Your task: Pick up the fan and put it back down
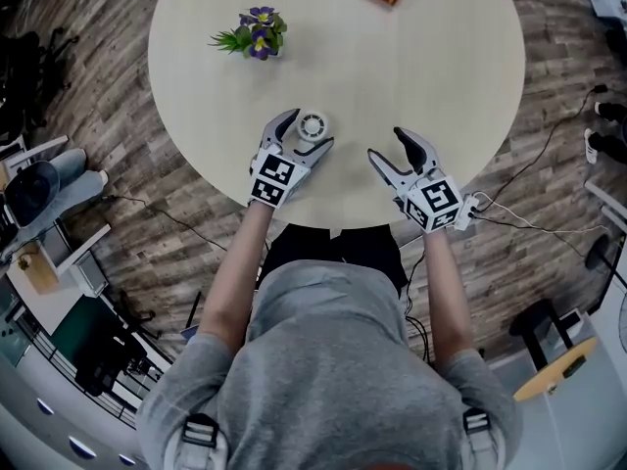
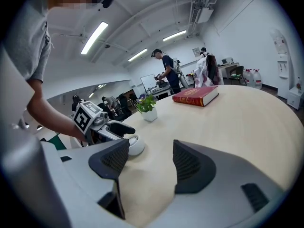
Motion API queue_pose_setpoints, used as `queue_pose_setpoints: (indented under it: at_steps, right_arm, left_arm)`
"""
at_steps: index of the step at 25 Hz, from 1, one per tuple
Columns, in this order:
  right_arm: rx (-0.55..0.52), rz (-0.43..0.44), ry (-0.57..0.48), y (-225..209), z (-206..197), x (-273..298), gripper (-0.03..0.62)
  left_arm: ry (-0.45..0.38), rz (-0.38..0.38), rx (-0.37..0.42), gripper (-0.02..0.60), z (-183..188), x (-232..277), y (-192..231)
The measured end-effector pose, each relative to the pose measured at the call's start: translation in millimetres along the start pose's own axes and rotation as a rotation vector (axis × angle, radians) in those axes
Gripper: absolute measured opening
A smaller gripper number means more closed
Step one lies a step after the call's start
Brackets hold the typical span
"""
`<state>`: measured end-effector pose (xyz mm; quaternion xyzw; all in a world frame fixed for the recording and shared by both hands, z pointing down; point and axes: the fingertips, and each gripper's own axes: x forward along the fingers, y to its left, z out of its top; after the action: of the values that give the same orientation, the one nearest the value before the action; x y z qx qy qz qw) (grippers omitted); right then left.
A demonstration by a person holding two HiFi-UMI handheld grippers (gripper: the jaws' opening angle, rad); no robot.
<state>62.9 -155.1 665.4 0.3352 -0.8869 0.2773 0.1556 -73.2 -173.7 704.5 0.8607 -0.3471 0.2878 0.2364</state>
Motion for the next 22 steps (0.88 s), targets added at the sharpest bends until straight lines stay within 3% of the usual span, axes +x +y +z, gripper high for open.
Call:
queue_pose_setpoints:
  at_steps: [22]
  right_arm:
    - [0.028,0.028,0.021,-10,-8,3,0.295]
  left_arm:
    - [0.119,0.028,-0.033,0.377,-29,29,8]
